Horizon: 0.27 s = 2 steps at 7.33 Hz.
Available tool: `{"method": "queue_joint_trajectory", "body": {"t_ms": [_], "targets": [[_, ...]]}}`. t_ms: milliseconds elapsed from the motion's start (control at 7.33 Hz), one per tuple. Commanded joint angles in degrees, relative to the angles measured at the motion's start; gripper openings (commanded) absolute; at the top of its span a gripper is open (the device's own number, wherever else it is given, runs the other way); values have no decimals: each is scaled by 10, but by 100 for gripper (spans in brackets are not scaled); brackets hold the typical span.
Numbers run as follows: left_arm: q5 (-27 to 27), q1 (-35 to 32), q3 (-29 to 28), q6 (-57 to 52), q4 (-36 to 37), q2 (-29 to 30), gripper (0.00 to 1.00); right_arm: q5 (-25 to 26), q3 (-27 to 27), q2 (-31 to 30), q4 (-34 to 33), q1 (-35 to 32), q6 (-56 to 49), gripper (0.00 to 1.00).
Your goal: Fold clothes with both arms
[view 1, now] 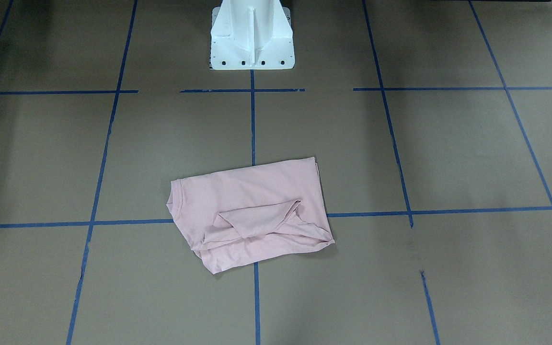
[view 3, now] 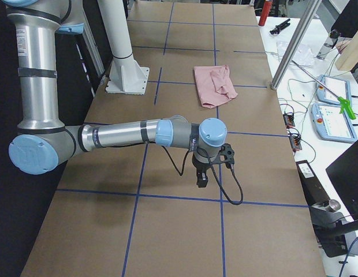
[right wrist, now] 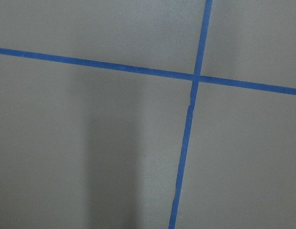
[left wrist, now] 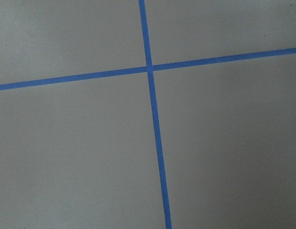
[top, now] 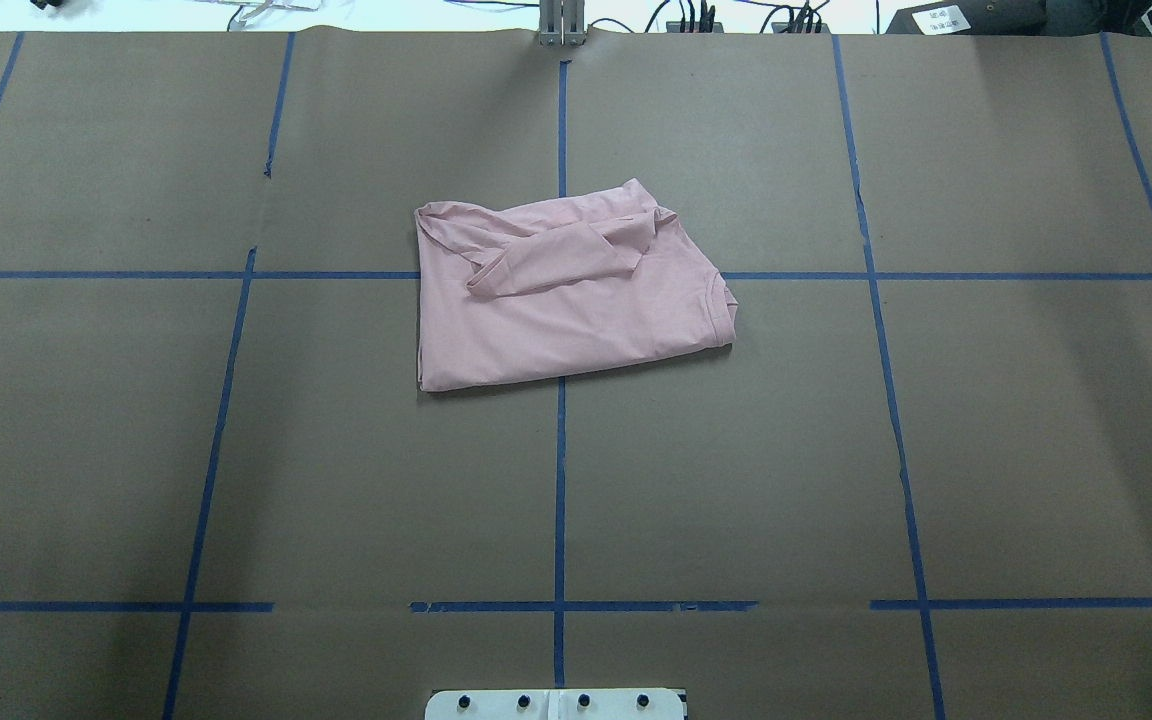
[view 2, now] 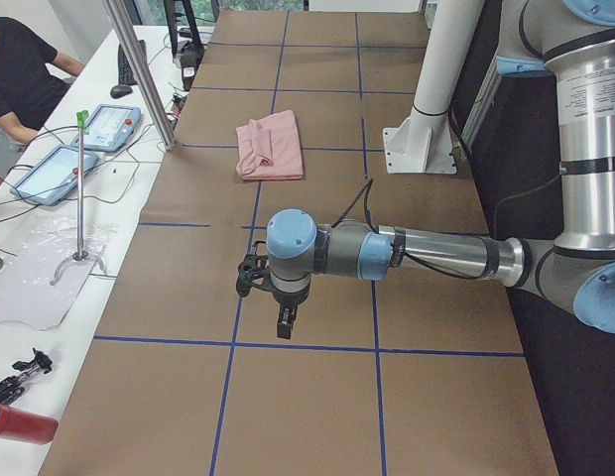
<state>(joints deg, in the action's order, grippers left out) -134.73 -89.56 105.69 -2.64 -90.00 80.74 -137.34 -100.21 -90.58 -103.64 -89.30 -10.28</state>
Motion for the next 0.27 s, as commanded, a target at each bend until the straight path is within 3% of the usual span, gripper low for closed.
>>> {"method": "queue_joint_trajectory", "body": {"t_ms": [0, 136], "targets": [[-38, 0, 3, 0, 0, 2, 100, 1, 1, 1, 0, 0, -1, 100], [-43, 0, 5, 0, -1, 2, 100, 1, 1, 1, 0, 0, -1, 100]]}}
